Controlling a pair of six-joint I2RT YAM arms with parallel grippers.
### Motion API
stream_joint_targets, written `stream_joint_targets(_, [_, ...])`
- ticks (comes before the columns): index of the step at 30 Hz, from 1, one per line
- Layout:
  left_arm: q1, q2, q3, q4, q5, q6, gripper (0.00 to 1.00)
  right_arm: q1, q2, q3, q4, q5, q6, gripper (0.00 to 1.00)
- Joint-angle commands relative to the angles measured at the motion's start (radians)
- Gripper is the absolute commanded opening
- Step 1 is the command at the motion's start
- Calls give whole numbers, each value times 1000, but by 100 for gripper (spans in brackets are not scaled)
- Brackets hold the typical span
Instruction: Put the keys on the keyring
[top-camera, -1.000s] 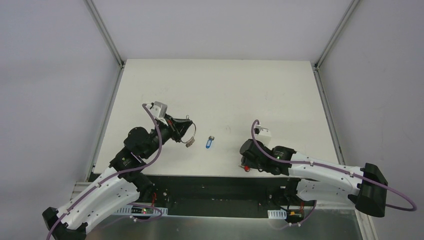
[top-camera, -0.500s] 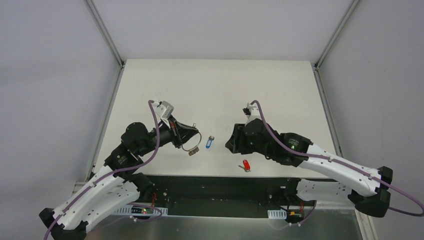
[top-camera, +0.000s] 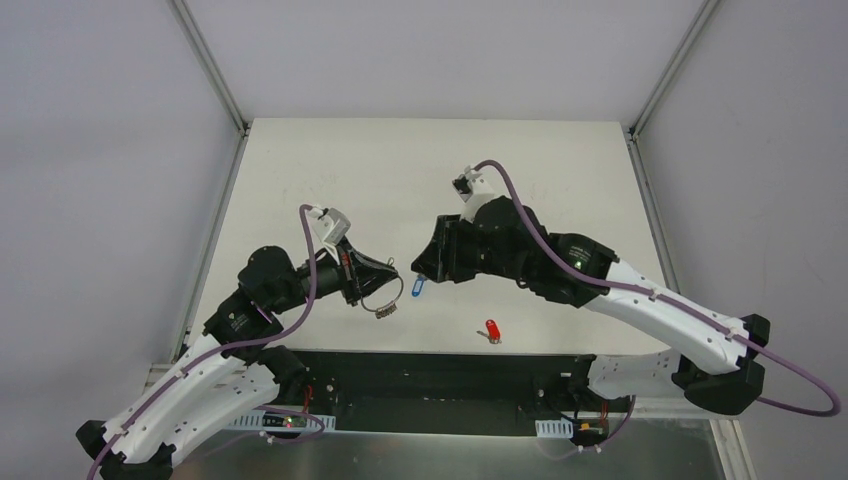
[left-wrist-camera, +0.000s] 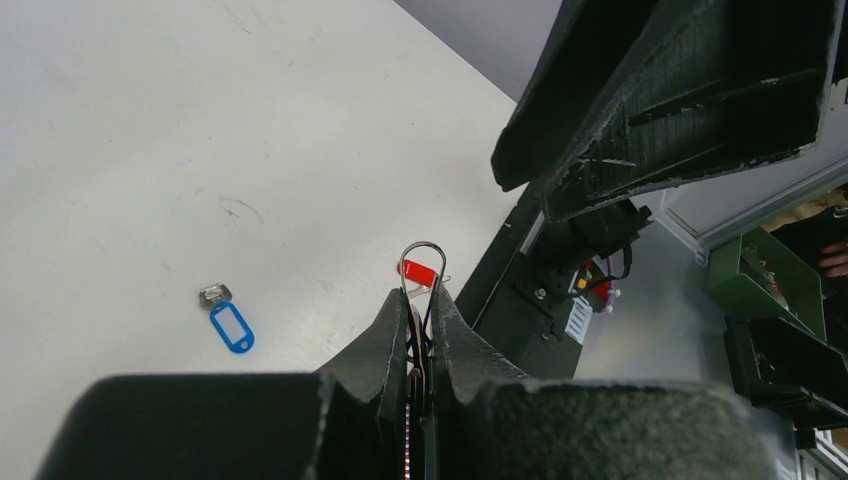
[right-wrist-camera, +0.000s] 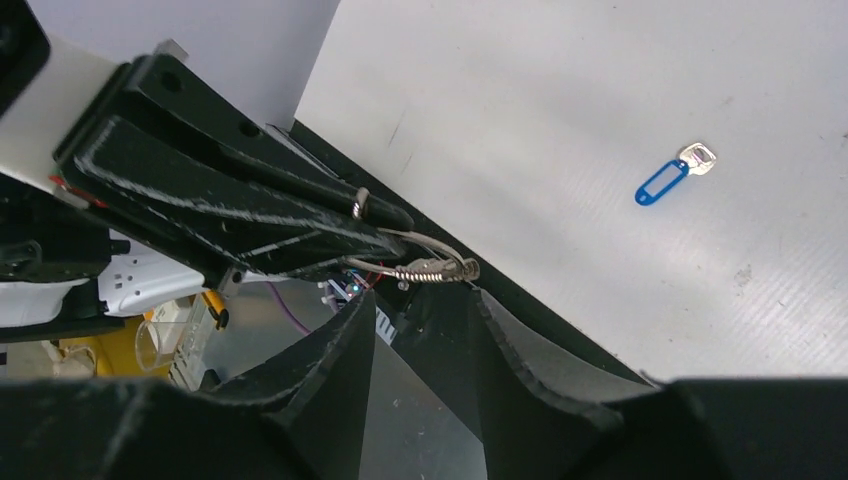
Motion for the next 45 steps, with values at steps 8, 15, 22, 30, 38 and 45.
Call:
stream_joint_targets(8, [-8, -22, 27, 27, 74, 55, 0, -1, 148, 186, 13, -63, 59, 36])
stream_joint_targets(15, [-8, -31, 23, 29, 74, 84, 0, 0, 191, 233, 1, -80, 78, 32])
stream_joint_targets(22, [-7, -41, 18, 32, 71, 95, 0, 0, 226, 266, -30, -111, 85, 28])
stream_joint_targets(30, [-8, -53, 19, 35, 75, 98, 0, 0, 232, 270, -41, -116, 89, 22])
stream_joint_targets(38, [-8, -54, 15, 35, 75, 99, 0, 1, 238, 282, -34, -126, 89, 16])
stream_joint_targets(45, [-7, -52, 13, 42, 71, 102, 0, 0, 248, 287, -41, -148, 90, 7])
